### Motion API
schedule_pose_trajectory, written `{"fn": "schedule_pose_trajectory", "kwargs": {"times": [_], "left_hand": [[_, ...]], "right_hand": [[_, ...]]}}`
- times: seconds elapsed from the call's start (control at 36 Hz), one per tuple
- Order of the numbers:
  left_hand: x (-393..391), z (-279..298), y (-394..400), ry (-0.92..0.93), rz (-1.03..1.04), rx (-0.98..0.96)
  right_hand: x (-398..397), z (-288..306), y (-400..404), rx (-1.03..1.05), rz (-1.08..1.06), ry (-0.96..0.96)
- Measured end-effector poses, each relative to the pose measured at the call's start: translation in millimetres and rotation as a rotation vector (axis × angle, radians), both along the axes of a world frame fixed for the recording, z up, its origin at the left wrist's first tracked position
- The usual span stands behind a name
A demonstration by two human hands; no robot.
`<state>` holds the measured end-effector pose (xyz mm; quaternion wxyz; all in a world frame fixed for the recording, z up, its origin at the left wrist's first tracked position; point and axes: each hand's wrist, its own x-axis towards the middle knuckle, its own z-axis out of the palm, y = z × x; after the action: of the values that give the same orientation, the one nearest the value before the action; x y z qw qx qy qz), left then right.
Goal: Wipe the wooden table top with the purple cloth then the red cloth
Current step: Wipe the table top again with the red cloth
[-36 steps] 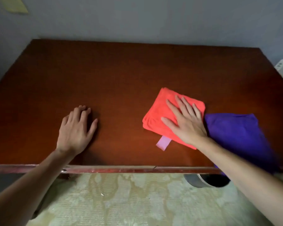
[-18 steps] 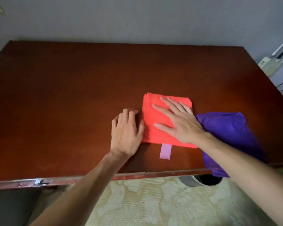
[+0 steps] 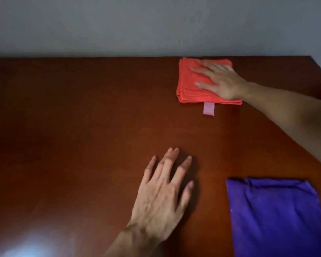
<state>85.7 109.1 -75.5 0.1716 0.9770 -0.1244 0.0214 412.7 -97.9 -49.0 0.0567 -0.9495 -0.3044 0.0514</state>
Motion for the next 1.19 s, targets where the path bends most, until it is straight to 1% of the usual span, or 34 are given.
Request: {"fn": "schedule_pose_trajectory", "kwargs": {"times": [0.14,0.25,0.33,0.5,0.58,0.67,0.83,0.97,1.03,1.08,1.19], "left_hand": [[3,-5,-4,0.006,0.01,0.092],[4,-4,-5,0.017,0.002,0.115],[3,0,-6,0.03,0.007,0.123],[3,0,-6,0.028,0.012,0.128],[2,1,-7,0.024,0.021,0.14],[1,3,-10,0.015,0.038,0.133],[-1,5,-21,-0.003,0.103,0.157],[6,9,-60,-0.004,0.291,0.151],[11,8,-72,-0.019,0.333,0.127],[17,3,-77,-0.055,0.33,0.095],[37,-7,-86,-0.082,0.235,0.063]], "right_hand": [[32,2,-8,-0.009,0.039,-0.01],[36,3,-10,-0.015,0.041,-0.023],[30,2,-9,-0.008,-0.01,-0.043],[-7,-4,-11,0.04,-0.253,-0.05],[-42,-7,-19,0.054,-0.326,-0.051],[-81,-10,-34,0.059,-0.346,-0.063],[-151,-15,-68,0.056,-0.256,-0.103],[-180,-17,-105,0.027,-0.096,-0.134],[-182,-18,-118,0.022,-0.035,-0.157],[-179,-19,-125,0.028,0.006,-0.156],[-158,-17,-134,0.035,0.081,-0.144]]}}
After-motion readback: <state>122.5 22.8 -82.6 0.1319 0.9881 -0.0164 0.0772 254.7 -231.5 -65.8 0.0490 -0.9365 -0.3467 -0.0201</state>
